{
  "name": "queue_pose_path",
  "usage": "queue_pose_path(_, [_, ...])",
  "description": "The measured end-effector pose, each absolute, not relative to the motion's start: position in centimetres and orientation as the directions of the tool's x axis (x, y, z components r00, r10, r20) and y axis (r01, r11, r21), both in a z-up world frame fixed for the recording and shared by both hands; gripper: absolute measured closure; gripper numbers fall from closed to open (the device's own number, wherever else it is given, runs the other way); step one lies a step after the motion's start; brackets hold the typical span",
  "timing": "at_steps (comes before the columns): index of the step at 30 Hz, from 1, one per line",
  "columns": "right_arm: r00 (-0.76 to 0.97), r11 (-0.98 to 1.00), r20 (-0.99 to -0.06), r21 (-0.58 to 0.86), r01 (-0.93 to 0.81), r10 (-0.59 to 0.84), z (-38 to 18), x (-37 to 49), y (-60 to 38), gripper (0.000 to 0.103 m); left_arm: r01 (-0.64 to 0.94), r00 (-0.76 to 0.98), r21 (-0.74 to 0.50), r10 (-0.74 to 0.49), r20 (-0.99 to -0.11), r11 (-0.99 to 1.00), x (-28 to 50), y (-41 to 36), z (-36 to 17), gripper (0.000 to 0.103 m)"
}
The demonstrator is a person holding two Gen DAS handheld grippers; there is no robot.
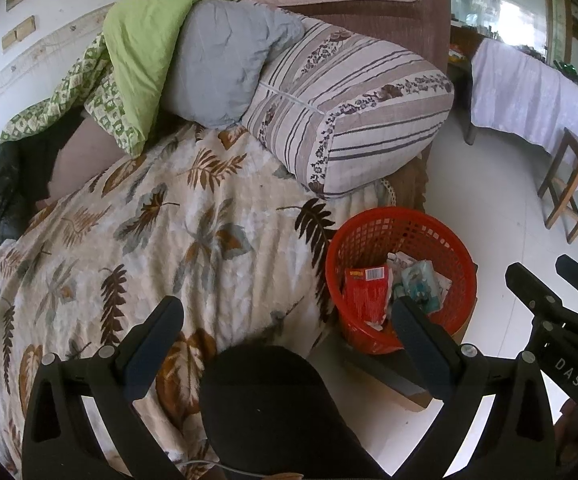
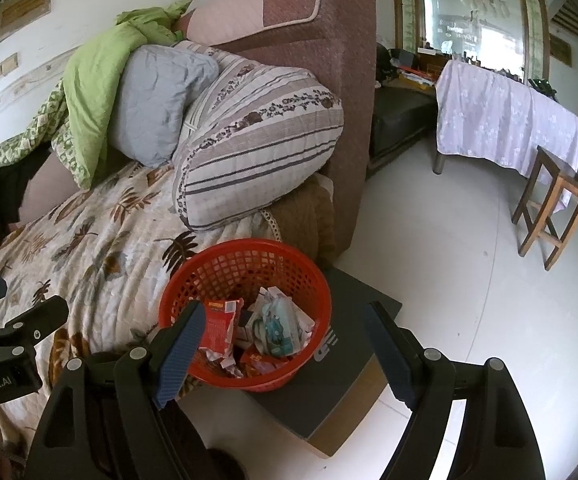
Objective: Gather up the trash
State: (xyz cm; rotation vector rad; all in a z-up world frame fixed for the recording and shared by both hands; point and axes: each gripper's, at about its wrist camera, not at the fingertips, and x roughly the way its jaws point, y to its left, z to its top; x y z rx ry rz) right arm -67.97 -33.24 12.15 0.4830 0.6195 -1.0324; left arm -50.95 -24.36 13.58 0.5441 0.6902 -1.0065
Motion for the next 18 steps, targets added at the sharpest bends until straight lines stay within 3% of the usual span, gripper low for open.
queue_pose_path(18, [0.366,0.439,-0.686,0.074,0.895,-0.629,11.75,-67.64,-33.83,0.019,0.902,0.35,0.109,-0.558,-0.753,0.419,-51.17,-24.93,12.78,0.0])
